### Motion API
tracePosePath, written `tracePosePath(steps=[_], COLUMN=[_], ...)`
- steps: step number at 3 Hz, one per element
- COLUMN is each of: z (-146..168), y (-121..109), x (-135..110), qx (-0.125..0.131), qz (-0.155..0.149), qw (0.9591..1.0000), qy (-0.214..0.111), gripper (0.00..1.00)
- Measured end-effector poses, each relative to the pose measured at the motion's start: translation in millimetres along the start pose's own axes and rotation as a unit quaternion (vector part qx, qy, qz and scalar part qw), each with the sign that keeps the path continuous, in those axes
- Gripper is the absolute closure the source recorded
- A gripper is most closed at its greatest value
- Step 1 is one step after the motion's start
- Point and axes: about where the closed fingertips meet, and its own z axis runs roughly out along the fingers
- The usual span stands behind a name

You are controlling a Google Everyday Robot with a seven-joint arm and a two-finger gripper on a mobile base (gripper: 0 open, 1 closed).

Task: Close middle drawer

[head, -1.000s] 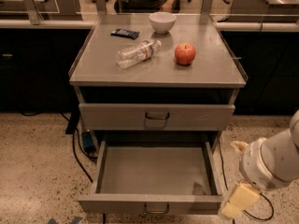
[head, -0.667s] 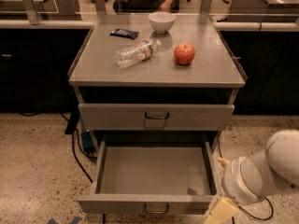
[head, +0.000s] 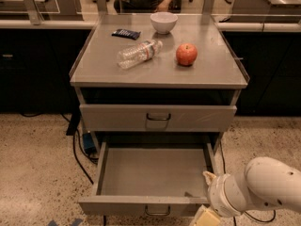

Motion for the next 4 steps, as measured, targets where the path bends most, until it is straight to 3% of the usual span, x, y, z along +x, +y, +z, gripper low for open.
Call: tracePosePath(steps=[3, 4], z=[-0.4, 46.2], y=[0.2, 13.0], x=[-0.2, 25.3], qx=[0.000, -0.029], qz=[0.000, 0.020], qw=[1.0000, 0.9991], qy=[0.000, -0.024], gripper=[0.72, 1.00])
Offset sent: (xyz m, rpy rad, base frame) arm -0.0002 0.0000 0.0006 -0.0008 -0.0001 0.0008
